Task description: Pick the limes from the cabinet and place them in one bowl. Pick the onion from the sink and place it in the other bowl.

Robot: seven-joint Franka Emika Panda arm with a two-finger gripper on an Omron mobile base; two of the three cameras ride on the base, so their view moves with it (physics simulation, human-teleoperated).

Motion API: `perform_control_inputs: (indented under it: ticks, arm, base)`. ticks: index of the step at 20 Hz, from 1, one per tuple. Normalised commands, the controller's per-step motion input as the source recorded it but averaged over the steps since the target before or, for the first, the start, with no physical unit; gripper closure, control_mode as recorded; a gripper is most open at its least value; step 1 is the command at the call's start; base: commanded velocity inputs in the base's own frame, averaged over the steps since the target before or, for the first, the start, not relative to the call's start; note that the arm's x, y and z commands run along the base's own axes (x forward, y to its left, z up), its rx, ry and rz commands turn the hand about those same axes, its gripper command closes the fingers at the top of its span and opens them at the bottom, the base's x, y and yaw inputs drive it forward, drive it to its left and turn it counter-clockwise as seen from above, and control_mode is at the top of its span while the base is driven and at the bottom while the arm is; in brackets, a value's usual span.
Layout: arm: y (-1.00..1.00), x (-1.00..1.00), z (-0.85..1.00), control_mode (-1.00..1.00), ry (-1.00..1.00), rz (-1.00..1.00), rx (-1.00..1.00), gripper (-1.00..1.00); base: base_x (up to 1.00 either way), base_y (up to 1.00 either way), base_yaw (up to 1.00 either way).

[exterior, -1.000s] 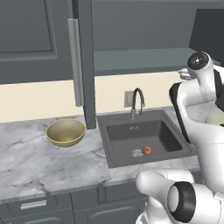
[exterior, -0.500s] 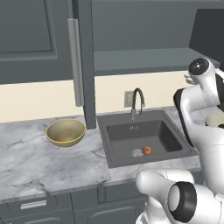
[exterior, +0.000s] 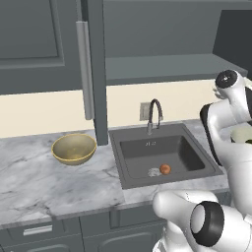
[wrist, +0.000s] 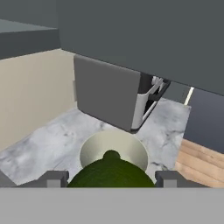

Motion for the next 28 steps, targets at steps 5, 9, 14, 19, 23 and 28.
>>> perform_control_inputs:
  ticks: [5,9,14,19,23,28]
  arm:
    - [-0.23,0.00,-0.32,-1.00,0.00,-0.07,0.00,1.00]
    - [-0.20,0.00,-0.32,-1.00,0.02,-0.07,0.00,1.00]
    - [-0.19,0.02,-0.31,-1.00,0.08,-0.06,0.02,1.00]
    - [-0.20,0.07,-0.26,-1.00,0.10,-0.02,0.03,1.00]
    - [-0.21,0.13,-0.20,-1.00,0.11,0.00,0.04,1.00]
    - [-0.22,0.13,-0.19,-1.00,0.10,0.00,0.04,1.00]
  base:
    - [0.00,0.00,0.00]
    - [0.00,0.00,0.00]
    - [0.00,0.00,0.00]
    - [0.00,0.00,0.00]
    - [0.00,0.00,0.00]
    - [0.00,0.00,0.00]
